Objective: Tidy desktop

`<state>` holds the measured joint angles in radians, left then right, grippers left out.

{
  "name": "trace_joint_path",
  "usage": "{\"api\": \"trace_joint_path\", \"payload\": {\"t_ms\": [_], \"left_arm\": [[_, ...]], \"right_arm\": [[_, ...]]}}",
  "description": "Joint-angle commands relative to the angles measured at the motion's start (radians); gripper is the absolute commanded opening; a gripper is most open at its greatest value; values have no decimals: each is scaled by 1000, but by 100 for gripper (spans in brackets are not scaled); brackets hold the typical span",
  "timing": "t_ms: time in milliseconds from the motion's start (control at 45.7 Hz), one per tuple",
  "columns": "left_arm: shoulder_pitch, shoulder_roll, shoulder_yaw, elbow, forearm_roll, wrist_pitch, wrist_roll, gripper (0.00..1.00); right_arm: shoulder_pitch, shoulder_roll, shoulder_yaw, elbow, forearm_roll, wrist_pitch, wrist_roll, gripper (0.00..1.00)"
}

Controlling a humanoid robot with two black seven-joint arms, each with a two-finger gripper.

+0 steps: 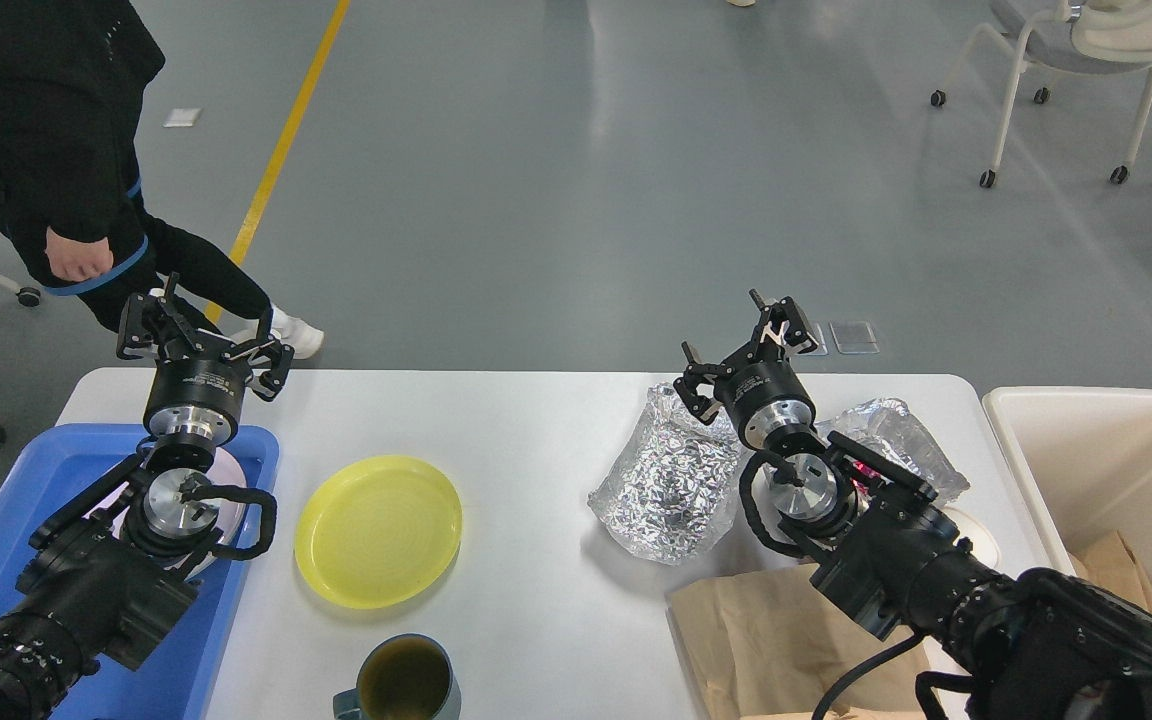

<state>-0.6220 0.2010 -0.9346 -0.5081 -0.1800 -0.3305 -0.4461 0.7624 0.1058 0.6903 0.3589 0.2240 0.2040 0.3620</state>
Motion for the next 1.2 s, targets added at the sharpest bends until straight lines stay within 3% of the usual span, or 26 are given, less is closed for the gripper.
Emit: {"api": "trace_joint_path", "payload": {"t_ms": [0, 854, 1051, 1182], "left_arm": [[1, 0, 0, 0, 1, 1, -2, 100], [-2, 9, 16, -1, 4, -5, 17, 100], [-105, 121, 33, -1, 8, 13, 17, 100], [-217, 173, 206, 0, 11, 57, 17, 100]], "right_arm": [[0, 0, 0, 0, 0, 0, 0, 100], [0, 0, 0, 0, 0, 0, 0, 100], [0, 0, 0, 0, 0, 0, 0, 100], [0, 0, 0, 0, 0, 0, 0, 100]]}}
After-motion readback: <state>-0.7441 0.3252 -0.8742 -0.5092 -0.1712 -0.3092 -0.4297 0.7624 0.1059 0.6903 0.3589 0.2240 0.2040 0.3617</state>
